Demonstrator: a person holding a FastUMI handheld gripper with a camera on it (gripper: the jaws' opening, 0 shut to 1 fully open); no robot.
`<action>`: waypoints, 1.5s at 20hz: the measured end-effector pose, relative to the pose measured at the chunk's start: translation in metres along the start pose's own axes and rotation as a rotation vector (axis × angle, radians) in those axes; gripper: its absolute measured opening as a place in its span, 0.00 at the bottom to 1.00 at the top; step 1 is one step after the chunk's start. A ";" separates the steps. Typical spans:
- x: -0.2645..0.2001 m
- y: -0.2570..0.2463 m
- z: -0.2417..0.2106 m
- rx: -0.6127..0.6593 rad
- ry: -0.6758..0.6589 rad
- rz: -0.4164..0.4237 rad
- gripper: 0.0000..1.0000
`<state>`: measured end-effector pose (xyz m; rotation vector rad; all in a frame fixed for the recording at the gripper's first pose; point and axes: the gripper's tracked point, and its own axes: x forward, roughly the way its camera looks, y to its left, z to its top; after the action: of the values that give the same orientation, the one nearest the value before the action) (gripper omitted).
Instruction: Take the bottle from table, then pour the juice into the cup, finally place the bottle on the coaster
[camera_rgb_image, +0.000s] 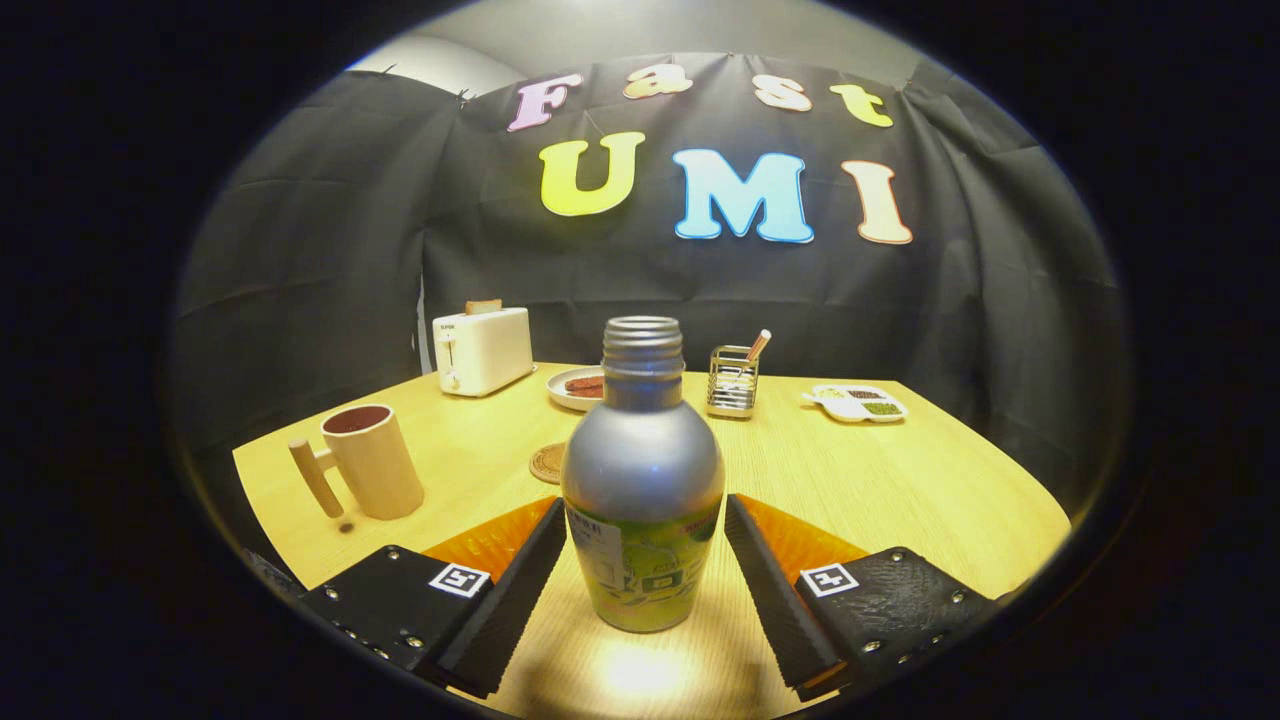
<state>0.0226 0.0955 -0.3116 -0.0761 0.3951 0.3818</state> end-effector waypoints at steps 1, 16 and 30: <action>0.001 0.000 -0.002 0.002 0.006 -0.005 0.97; 0.011 0.004 -0.002 -0.020 0.057 -0.030 0.74; 0.014 0.037 0.057 -0.389 0.060 0.000 0.70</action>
<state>0.0410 0.1427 -0.2648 -0.4676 0.3755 0.4535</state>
